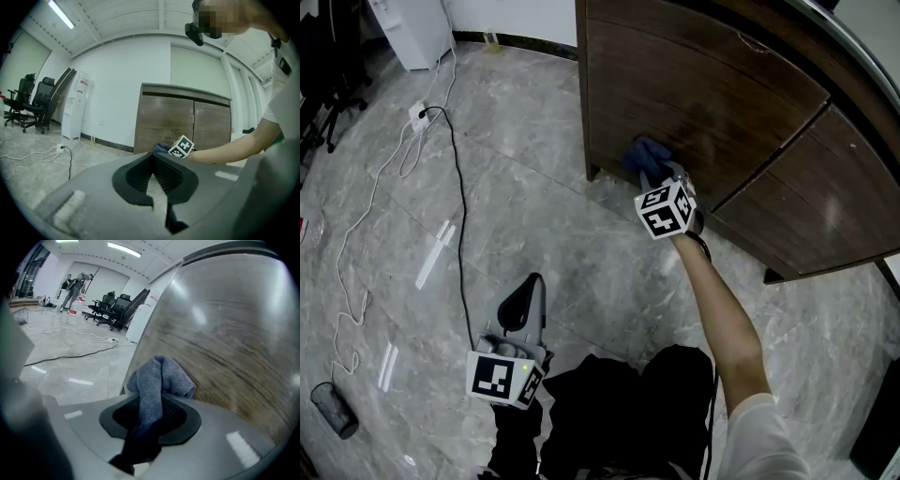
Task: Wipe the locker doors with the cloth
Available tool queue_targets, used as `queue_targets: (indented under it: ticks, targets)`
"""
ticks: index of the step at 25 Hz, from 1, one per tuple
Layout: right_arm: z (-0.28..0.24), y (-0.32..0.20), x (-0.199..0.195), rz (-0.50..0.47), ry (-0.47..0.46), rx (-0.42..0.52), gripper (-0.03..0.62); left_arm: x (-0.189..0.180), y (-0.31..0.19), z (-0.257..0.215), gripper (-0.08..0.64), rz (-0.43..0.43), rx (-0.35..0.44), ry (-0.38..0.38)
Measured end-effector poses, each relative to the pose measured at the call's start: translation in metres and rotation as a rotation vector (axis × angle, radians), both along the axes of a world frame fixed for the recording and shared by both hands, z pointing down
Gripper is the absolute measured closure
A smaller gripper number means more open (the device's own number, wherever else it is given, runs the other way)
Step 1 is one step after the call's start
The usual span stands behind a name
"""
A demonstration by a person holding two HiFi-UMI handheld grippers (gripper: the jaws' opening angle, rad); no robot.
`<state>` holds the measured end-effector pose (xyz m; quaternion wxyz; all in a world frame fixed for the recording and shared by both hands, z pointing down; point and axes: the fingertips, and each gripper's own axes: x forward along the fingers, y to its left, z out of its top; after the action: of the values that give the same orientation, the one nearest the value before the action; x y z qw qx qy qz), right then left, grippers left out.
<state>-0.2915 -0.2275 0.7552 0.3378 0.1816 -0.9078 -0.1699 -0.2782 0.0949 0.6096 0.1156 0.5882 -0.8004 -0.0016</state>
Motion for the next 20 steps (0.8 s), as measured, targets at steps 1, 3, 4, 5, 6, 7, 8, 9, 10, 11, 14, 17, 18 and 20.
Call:
queue_targets:
  ticks: [1, 3, 4, 5, 6, 7, 8, 9, 10, 11, 14, 17, 18, 20]
  targets:
    - [0.002, 0.000, -0.001, -0.001, 0.009, -0.008, 0.479, -0.001, 0.001, 0.000, 0.560, -0.002, 0.000, 0.000]
    - [0.001, 0.001, -0.003, -0.006, 0.017, -0.017, 0.479, -0.004, 0.002, 0.000, 0.560, -0.007, 0.002, 0.000]
    - [-0.003, 0.001, -0.005, -0.011, 0.017, -0.015, 0.479, -0.004, 0.003, 0.000, 0.560, -0.009, 0.003, 0.001]
    - [-0.007, 0.002, -0.007, -0.017, 0.014, -0.008, 0.479, -0.005, 0.003, 0.000, 0.560, -0.011, 0.004, 0.002]
    - [-0.013, 0.002, -0.009, -0.024, 0.008, 0.002, 0.479, -0.005, 0.003, 0.000, 0.560, -0.011, 0.005, 0.003]
    - [-0.021, 0.003, -0.012, -0.029, -0.002, 0.012, 0.479, -0.005, 0.004, 0.000, 0.560, -0.011, 0.007, 0.005]
    - [-0.030, 0.003, -0.015, -0.032, -0.015, 0.023, 0.479, -0.006, 0.004, 0.000, 0.560, -0.010, 0.009, 0.007]
    - [-0.041, 0.004, -0.018, -0.035, -0.029, 0.034, 0.479, -0.006, 0.005, -0.001, 0.560, -0.011, 0.012, 0.008]
    - [-0.053, 0.004, -0.022, -0.038, -0.044, 0.046, 0.479, -0.007, 0.005, -0.001, 0.560, -0.012, 0.014, 0.009]
    - [-0.065, 0.005, -0.026, -0.041, -0.058, 0.059, 0.479, -0.008, 0.006, -0.002, 0.560, -0.013, 0.016, 0.011]
    - [-0.100, 0.006, -0.032, -0.043, -0.083, 0.084, 0.479, -0.007, 0.008, -0.002, 0.560, -0.015, 0.019, 0.017]
    - [-0.132, 0.006, -0.036, -0.041, -0.105, 0.107, 0.479, -0.007, 0.011, -0.003, 0.560, -0.019, 0.025, 0.022]
    - [-0.141, 0.006, -0.039, -0.043, -0.114, 0.119, 0.479, -0.008, 0.013, -0.004, 0.560, -0.020, 0.029, 0.022]
    - [-0.157, 0.007, -0.043, -0.047, -0.129, 0.141, 0.479, -0.009, 0.014, -0.005, 0.560, -0.022, 0.035, 0.024]
